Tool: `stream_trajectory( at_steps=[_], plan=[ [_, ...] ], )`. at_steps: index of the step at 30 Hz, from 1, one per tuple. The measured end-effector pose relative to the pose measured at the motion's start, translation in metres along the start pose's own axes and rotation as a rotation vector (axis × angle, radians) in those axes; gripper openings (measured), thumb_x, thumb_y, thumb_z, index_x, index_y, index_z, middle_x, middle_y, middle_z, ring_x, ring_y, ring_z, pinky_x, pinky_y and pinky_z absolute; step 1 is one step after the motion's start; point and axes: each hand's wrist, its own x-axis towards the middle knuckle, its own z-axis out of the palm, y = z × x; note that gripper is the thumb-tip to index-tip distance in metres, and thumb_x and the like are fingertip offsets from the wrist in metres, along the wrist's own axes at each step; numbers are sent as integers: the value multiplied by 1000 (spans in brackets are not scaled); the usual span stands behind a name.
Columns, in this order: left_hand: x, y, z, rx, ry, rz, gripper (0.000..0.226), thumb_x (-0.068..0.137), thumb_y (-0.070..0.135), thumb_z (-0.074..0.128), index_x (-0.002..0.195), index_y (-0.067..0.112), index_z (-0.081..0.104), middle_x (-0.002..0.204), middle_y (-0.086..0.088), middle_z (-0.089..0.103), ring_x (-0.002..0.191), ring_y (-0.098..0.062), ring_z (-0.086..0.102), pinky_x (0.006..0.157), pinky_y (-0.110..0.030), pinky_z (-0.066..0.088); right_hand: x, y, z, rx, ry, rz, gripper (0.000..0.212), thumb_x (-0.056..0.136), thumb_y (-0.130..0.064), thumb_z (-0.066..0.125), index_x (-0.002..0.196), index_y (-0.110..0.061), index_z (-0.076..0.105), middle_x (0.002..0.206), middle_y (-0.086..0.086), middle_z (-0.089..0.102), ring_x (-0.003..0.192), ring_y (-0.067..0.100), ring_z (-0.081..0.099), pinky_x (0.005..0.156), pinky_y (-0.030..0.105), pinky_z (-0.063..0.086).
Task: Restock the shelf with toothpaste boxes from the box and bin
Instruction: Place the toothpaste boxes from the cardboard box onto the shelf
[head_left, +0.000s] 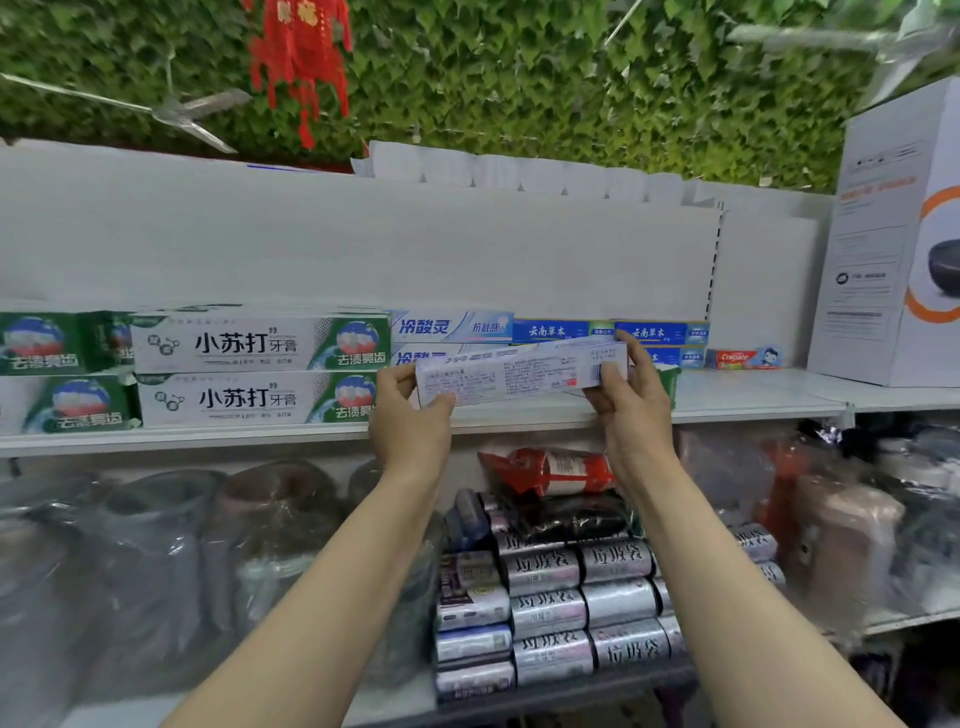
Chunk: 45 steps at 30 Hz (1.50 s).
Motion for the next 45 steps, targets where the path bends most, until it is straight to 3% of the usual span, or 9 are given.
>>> stream_trajectory(
  at_steps=[3,8,12,17,21,24,29,37,45],
  plan=[
    [-3,2,-3,111,38,32,37,84,18,76,106,32,50,110,7,60,112,-24,57,96,-45,49,-1,1,0,-11,2,31,41,94,11,51,113,-24,59,122,11,66,106,20,63,90,34,53],
    [-6,11,-2,152,34,73,38,87,33,74,115,22,51,119,-2,61,108,-23,58,95,-45,49,0,6,-2,-132,46,13,20,96,-4,62,99,-23,56,97,-2,66,90,12,61,81,30,47],
    [-5,13,-2,259,-27,61,45,88,28,69,127,12,53,122,-5,62,113,-25,58,98,-43,49,-1,9,-3,-323,4,-23,29,91,8,63,104,-17,54,119,10,66,113,19,63,100,33,48],
    [-7,4,-7,372,-138,35,24,90,22,60,111,11,60,103,-3,66,87,-15,61,68,-29,43,1,16,1,-410,-1,-73,35,86,16,62,104,-13,55,131,7,61,123,13,59,103,18,46],
    [-19,-4,-3,441,-174,122,71,88,33,56,151,8,35,155,-12,37,135,-26,48,110,-46,42,5,24,4,-661,10,-135,27,88,-1,71,107,-17,59,118,-4,64,118,15,61,99,25,46],
    [-34,-4,0,450,-121,266,61,96,29,58,151,15,36,159,-2,23,144,-21,32,119,-41,30,-3,23,7,-734,137,-248,28,92,-18,69,118,-21,60,113,-6,64,110,15,53,92,27,38],
    [-33,-7,11,648,-163,379,51,101,43,47,145,17,45,147,-1,45,139,-18,33,116,-33,25,-26,27,14,-763,174,-259,29,100,-37,51,127,-27,53,100,-13,64,114,11,40,103,41,32],
    [-11,-4,29,824,-203,325,61,103,52,33,145,10,45,146,-11,51,134,-27,45,115,-39,29,-17,32,26,-942,-26,-130,64,90,-54,30,143,-22,48,135,6,58,132,26,40,115,44,24],
    [-18,-1,54,534,-272,283,53,102,50,37,140,14,50,142,-2,51,131,-18,44,109,-35,34,-21,10,15,-674,3,-137,39,102,-42,43,138,-28,50,122,-9,51,125,12,36,110,39,29]
  ],
)
